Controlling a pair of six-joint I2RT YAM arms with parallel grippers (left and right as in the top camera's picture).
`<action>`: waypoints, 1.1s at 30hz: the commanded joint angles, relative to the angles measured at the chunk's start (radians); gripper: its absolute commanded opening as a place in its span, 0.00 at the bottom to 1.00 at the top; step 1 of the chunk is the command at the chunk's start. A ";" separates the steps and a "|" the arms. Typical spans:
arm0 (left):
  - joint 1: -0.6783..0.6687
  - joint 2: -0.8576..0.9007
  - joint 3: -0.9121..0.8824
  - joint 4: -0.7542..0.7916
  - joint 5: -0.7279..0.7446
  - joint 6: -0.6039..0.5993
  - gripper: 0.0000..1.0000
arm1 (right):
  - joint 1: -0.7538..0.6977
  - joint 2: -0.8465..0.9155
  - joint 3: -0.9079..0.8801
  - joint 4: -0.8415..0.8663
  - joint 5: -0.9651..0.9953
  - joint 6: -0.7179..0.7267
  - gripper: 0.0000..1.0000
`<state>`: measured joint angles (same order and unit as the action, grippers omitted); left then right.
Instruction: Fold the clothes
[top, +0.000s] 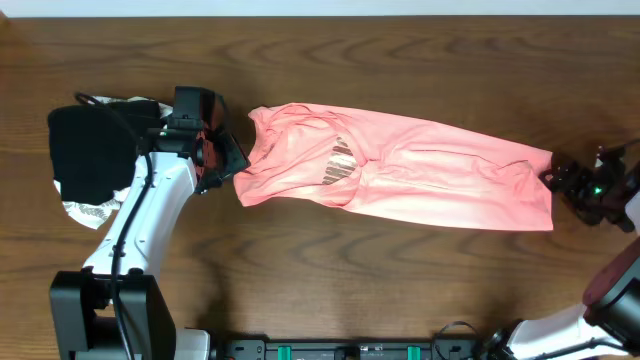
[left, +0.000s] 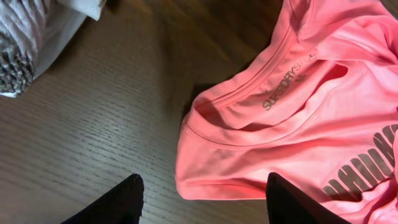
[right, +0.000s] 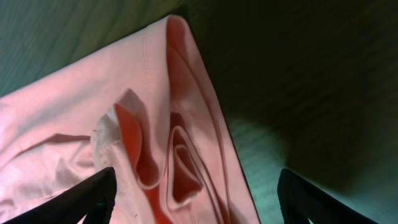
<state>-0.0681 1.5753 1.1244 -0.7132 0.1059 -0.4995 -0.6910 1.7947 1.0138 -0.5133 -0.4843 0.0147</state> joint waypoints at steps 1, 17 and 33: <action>0.003 -0.012 0.019 -0.009 0.010 0.006 0.64 | -0.003 0.039 0.013 0.013 -0.072 -0.085 0.84; 0.003 -0.012 0.019 -0.008 0.014 0.006 0.64 | -0.002 0.159 0.013 -0.032 -0.122 -0.163 0.86; 0.003 -0.012 0.019 -0.008 0.014 0.006 0.64 | -0.025 0.159 0.013 -0.097 -0.121 -0.188 0.80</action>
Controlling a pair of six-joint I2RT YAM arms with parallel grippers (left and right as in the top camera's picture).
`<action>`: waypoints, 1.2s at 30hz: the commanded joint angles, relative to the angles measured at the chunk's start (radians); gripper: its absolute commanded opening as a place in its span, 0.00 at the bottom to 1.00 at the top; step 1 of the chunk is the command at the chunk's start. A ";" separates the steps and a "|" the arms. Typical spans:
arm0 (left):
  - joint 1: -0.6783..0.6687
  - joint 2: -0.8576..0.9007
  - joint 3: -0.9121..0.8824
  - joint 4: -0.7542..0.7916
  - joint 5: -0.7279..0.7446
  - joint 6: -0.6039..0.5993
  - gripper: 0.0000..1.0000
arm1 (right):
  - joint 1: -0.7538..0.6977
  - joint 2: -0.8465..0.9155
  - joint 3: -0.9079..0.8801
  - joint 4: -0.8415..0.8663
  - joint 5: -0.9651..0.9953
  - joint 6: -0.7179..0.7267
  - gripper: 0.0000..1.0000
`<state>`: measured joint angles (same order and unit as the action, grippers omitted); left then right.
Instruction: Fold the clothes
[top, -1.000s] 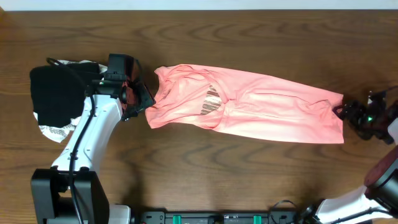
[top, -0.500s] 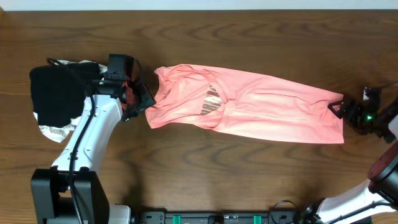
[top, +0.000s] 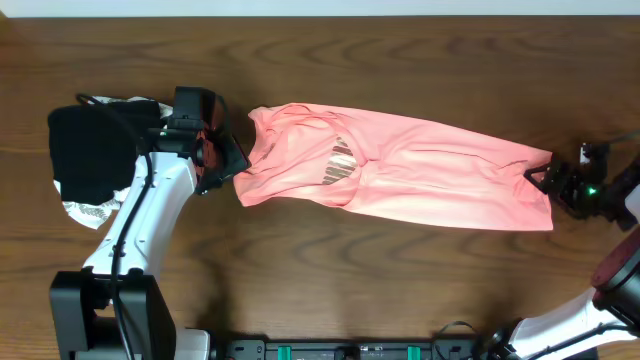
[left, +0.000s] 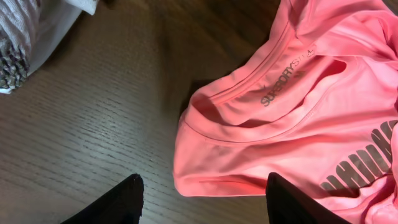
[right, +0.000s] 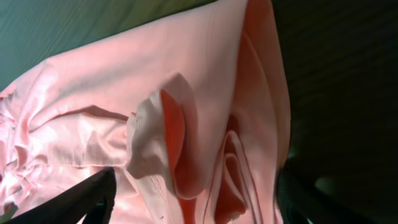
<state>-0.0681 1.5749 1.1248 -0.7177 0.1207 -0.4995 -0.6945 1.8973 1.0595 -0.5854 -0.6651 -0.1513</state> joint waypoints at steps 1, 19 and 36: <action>0.003 -0.011 0.018 -0.004 -0.001 0.006 0.64 | -0.027 0.057 -0.032 -0.031 0.056 -0.022 0.81; 0.003 -0.011 0.018 -0.003 -0.001 0.006 0.64 | -0.066 0.166 0.336 -0.371 0.146 0.022 0.92; 0.003 -0.011 0.018 -0.004 -0.001 0.006 0.64 | -0.032 0.355 0.346 -0.423 0.003 -0.166 0.82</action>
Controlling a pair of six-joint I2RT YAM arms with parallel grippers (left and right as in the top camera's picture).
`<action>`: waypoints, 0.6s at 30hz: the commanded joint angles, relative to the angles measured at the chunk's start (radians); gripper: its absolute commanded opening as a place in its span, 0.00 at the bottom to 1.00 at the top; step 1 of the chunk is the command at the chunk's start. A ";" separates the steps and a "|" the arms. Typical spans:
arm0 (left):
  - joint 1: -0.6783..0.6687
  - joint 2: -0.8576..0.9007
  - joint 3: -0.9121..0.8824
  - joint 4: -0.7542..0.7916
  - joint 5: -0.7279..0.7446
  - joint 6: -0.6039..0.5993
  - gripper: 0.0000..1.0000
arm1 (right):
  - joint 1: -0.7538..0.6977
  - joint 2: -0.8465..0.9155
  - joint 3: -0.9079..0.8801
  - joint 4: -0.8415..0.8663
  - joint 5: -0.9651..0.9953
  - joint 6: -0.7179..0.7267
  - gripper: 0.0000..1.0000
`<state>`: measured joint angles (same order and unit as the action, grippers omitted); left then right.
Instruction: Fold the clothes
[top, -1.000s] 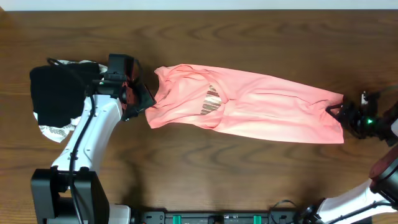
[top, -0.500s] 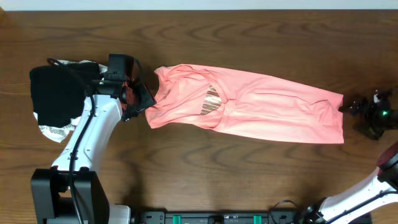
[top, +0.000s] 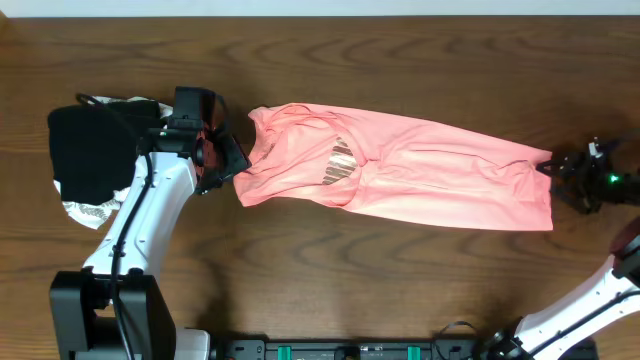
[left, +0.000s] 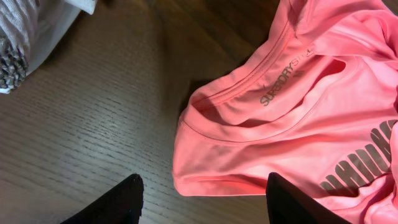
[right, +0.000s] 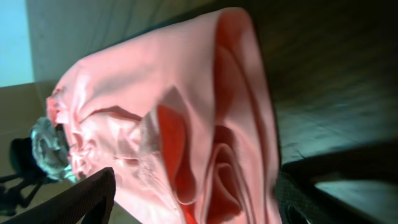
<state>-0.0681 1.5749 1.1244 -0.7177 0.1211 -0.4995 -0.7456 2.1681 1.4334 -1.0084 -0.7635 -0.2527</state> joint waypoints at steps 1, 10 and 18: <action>0.003 -0.011 0.019 -0.004 -0.002 0.006 0.64 | 0.023 0.085 -0.028 -0.006 0.101 -0.075 0.82; 0.003 -0.011 0.019 -0.004 -0.002 0.006 0.64 | 0.037 0.084 -0.027 -0.021 0.079 -0.126 0.77; 0.003 -0.011 0.019 -0.003 -0.002 0.006 0.64 | 0.043 0.084 -0.027 -0.036 0.064 -0.156 0.75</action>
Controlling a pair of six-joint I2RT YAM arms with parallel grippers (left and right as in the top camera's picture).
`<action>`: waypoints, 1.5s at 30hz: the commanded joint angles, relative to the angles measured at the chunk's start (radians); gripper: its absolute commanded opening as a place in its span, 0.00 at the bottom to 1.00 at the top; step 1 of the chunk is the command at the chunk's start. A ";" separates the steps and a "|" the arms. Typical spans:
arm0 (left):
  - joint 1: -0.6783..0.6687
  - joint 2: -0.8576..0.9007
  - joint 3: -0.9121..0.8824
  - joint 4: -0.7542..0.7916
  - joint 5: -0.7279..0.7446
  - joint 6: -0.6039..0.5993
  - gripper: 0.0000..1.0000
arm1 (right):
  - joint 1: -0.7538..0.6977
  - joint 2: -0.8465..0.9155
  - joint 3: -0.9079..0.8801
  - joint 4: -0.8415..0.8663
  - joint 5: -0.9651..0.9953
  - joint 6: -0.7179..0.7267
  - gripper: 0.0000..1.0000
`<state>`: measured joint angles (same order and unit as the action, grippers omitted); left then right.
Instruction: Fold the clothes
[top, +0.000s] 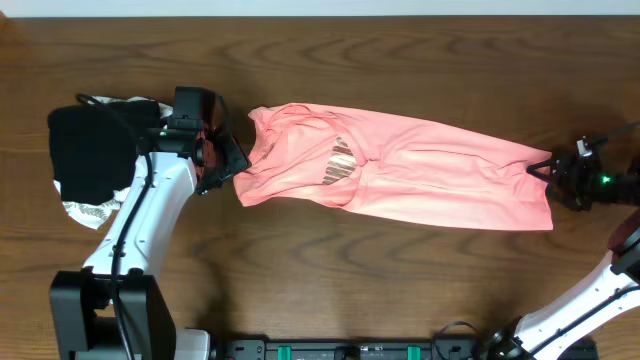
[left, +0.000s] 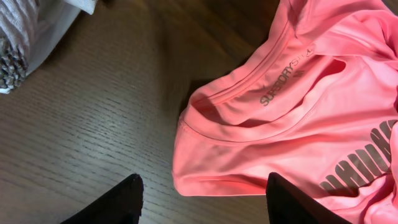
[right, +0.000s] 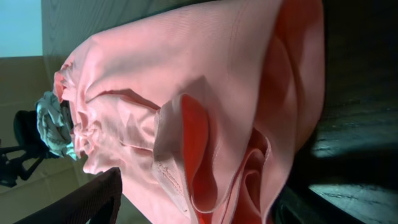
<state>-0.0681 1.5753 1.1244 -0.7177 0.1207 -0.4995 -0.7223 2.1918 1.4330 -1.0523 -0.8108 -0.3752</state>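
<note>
A pink T-shirt (top: 400, 175) lies stretched across the table, collar to the left and hem to the right. My left gripper (top: 225, 160) rests at the collar end, open; in the left wrist view the labelled collar (left: 273, 93) lies just ahead of its spread fingertips (left: 121, 199). My right gripper (top: 553, 176) is at the hem corner, open. In the right wrist view the bunched hem folds (right: 211, 143) reach in between its wide-apart fingers (right: 90, 199).
A pile of other clothes sits at the left edge: a black garment (top: 85, 150) on top of a white patterned one (top: 85, 212), whose corner (left: 15, 59) shows in the left wrist view. Bare wooden table (top: 330, 290) lies in front of the shirt.
My right gripper has shifted a little left, onto the hem corner, and the hem folds now fill more of its view. The left gripper and the shirt have not moved.
My right gripper first stood open just right of the hem corner, then closer against it. After that it was slightly back and turned on its side, and now it is at the corner again. The left gripper stayed open at the collar throughout.
</note>
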 joint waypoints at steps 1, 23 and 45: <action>0.003 -0.011 0.019 -0.003 -0.002 0.006 0.64 | 0.021 0.061 -0.027 0.008 0.134 -0.023 0.76; 0.003 -0.011 0.019 0.007 -0.001 0.006 0.64 | 0.157 0.061 -0.027 0.038 0.493 0.178 0.59; 0.003 -0.011 0.019 0.007 -0.001 0.006 0.64 | 0.062 0.022 0.024 0.018 0.354 0.199 0.01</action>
<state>-0.0681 1.5749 1.1244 -0.7071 0.1242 -0.4995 -0.6456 2.1918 1.4422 -1.0328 -0.6117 -0.1883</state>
